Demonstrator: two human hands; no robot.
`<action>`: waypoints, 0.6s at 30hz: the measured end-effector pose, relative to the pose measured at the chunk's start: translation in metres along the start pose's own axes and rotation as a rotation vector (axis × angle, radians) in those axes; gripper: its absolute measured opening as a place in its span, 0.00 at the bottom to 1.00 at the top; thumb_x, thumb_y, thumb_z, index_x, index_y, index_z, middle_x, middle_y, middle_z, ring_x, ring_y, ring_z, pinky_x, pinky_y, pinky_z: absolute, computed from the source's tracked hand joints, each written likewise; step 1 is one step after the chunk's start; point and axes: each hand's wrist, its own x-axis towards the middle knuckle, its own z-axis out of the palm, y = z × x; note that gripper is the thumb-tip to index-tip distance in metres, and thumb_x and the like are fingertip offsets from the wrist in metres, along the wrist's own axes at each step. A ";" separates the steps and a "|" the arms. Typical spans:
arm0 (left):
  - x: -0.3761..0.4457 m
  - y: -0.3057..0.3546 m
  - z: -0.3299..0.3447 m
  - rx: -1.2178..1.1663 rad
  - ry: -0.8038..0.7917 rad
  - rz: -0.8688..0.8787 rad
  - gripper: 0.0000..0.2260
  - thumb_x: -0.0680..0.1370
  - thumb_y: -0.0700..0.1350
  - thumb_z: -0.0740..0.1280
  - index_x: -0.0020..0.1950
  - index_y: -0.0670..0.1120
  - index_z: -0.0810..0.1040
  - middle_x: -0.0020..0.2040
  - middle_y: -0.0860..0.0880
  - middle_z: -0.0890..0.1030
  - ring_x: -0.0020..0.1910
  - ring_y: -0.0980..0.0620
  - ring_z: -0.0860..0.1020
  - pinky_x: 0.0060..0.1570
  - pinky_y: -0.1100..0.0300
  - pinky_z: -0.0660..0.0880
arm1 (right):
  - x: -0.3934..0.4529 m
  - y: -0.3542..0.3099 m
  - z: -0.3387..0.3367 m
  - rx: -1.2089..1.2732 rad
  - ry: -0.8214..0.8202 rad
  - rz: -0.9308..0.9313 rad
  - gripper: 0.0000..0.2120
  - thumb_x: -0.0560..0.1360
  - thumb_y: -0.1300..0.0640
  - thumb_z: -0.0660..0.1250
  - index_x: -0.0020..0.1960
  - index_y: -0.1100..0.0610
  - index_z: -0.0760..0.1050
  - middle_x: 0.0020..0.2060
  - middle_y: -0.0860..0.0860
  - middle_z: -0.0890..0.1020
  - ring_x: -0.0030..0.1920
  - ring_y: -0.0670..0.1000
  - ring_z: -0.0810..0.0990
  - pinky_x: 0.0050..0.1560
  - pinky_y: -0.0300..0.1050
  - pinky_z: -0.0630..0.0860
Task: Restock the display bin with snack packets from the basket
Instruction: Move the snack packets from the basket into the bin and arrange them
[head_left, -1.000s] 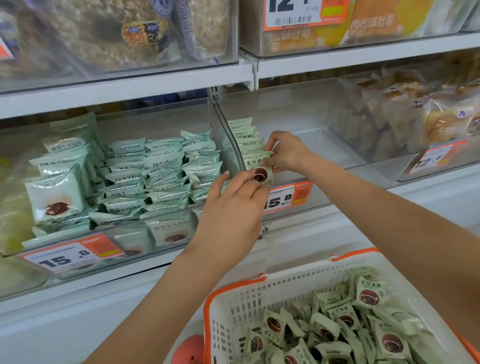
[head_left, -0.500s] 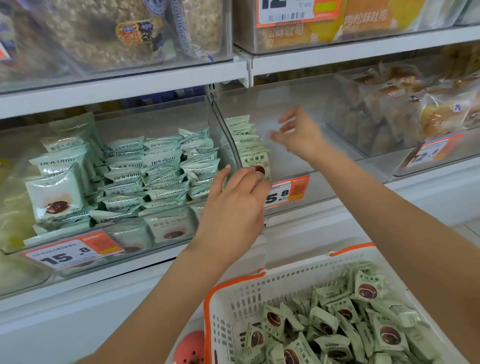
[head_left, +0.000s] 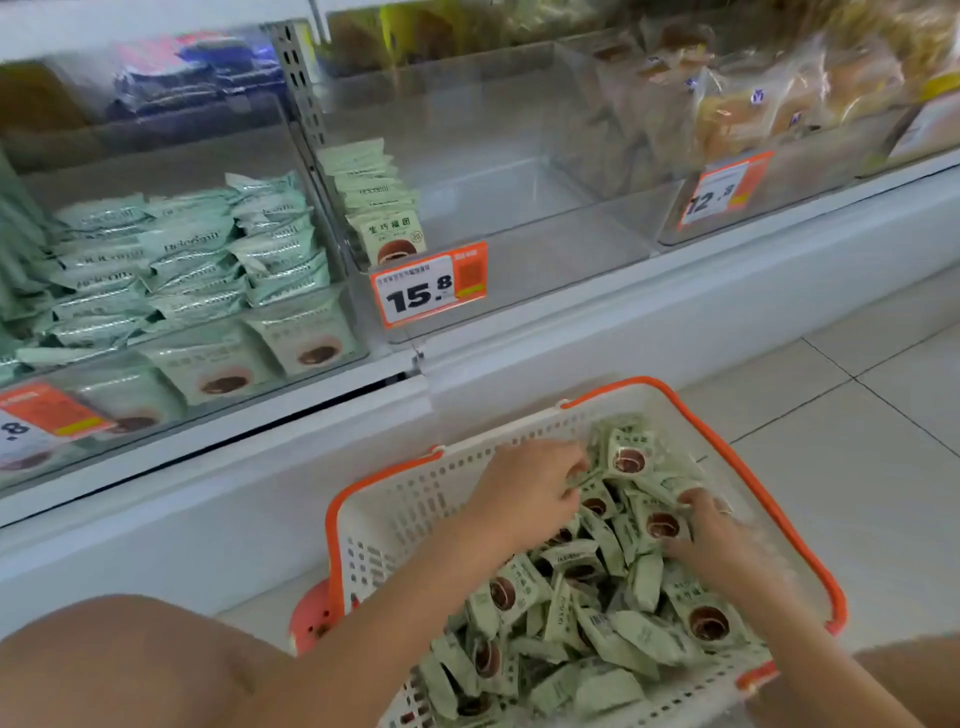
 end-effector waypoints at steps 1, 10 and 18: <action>-0.001 0.002 0.013 0.002 -0.059 -0.018 0.12 0.78 0.43 0.64 0.61 0.48 0.76 0.58 0.50 0.80 0.56 0.51 0.77 0.61 0.54 0.71 | -0.004 0.013 0.012 -0.035 -0.081 0.026 0.31 0.73 0.49 0.68 0.70 0.51 0.58 0.67 0.52 0.70 0.59 0.55 0.75 0.50 0.43 0.73; -0.009 0.008 0.045 0.147 -0.276 -0.038 0.13 0.78 0.45 0.64 0.63 0.50 0.75 0.60 0.51 0.79 0.58 0.52 0.76 0.62 0.50 0.70 | -0.016 0.048 0.044 -0.171 -0.077 0.063 0.22 0.75 0.67 0.55 0.67 0.54 0.67 0.62 0.55 0.75 0.62 0.55 0.74 0.57 0.47 0.76; -0.009 0.017 0.033 0.137 -0.227 0.058 0.34 0.75 0.51 0.70 0.76 0.52 0.56 0.75 0.51 0.60 0.71 0.51 0.63 0.68 0.55 0.64 | -0.029 -0.003 -0.022 0.508 0.049 -0.013 0.14 0.73 0.55 0.71 0.56 0.52 0.72 0.39 0.49 0.77 0.32 0.48 0.74 0.30 0.40 0.71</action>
